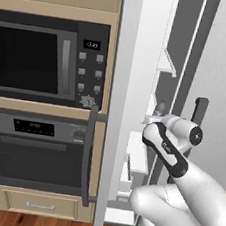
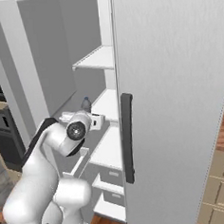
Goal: Take the bottled waters from the counter and place them in the freezer to freeze. Close the freezer door after placing the bottles.
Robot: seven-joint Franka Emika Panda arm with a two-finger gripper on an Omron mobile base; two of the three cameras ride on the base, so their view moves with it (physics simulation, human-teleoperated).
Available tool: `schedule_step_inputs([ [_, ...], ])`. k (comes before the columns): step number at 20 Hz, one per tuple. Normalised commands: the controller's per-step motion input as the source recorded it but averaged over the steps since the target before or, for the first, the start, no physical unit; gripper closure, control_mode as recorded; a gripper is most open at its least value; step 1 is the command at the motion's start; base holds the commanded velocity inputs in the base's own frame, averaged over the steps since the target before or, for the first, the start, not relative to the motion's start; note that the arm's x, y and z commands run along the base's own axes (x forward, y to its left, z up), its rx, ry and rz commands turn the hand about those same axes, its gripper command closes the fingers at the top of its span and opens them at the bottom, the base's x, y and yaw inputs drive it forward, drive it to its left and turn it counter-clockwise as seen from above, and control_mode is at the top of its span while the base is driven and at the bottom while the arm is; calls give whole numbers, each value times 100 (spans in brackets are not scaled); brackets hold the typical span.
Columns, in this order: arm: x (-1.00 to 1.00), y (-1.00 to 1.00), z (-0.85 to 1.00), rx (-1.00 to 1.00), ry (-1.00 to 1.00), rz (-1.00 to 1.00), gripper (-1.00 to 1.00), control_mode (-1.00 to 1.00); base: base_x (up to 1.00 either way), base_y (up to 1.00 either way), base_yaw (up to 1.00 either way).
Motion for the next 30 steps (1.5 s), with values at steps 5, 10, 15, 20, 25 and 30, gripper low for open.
schedule_step_inputs([
  [5, 28, 0, -30, 0, -1, -22, 100, -100, 0, 0, 0],
  [10, 11, -3, -26, 0, 0, -12, 100, -100, 0, 0, 0],
  [15, 9, -7, -18, 0, 1, -1, 100, -100, 0, 0, 0],
  [20, 8, -5, -30, -10, 1, 0, 100, -100, 0, 0, 0],
  [25, 3, 0, -34, -10, -2, 0, 100, -100, 0, 0, 0],
  [30, 32, 0, -10, 0, 2, 0, 100, -100, 0, 0, 0],
])
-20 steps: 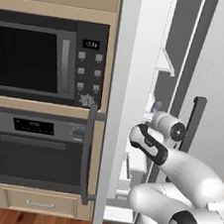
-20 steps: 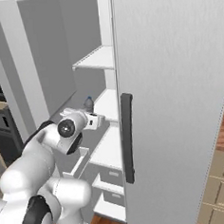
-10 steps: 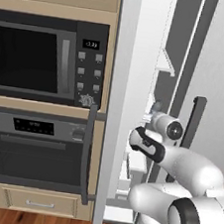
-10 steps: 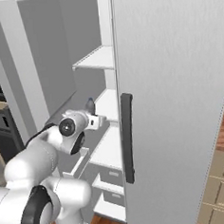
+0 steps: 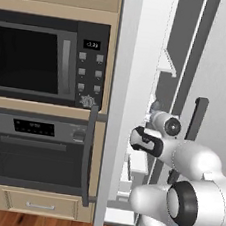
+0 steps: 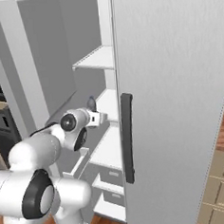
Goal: Take the bottled waters from the counter and place them in the freezer to freeze. Close the freezer door after placing the bottles.
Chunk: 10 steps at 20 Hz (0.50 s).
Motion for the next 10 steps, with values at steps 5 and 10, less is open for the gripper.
schedule_step_inputs([
  [5, 50, 0, -13, -3, 9, 0, 100, -100, 0, 0, 0],
  [10, 37, -3, -15, -3, 2, 0, 100, -100, 0, 0, 0],
])
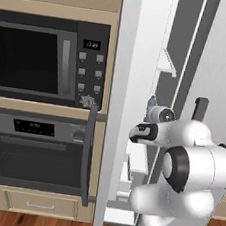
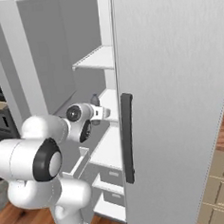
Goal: Take the bottled waters from the counter and place them in the freezer to freeze. Close the freezer door after placing the bottles.
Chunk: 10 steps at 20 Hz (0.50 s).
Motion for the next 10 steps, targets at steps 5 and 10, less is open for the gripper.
schedule_step_inputs([
  [5, 25, -2, 0, 0, 0, 0, 100, -100, 0, 0, 0],
  [10, 30, -4, 0, 0, 0, 0, 100, -100, 0, 0, 0],
])
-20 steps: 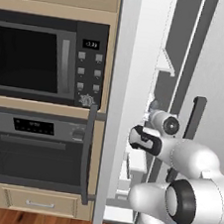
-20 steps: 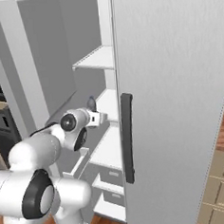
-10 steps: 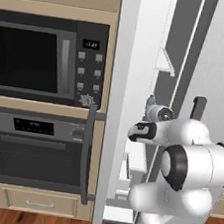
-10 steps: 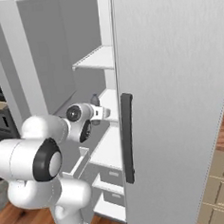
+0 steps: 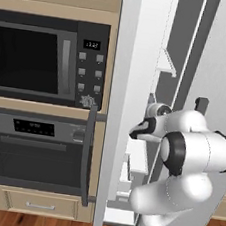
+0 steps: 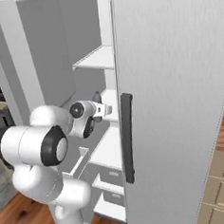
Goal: Take the bottled waters from the counter and place them in the freezer to freeze. Close the freezer door after placing the bottles.
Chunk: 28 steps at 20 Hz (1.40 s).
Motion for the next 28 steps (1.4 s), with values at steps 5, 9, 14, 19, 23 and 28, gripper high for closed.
schedule_step_inputs([
  [5, 33, -1, 0, 0, 0, 0, 100, -100, 0, 0, 0],
  [9, 39, -5, 0, 0, -1, 0, 100, -100, 0, 0, 0],
  [14, 70, -17, -1, 0, 0, 0, 100, -100, 0, 0, 0],
  [19, 45, 0, -2, 0, 0, 0, 100, -100, 0, 0, 0],
  [23, 31, -15, -10, 0, -3, 0, 100, -100, 0, 0, 0],
  [28, 35, -7, -11, 0, 0, 1, 100, -100, 0, 0, 0],
])
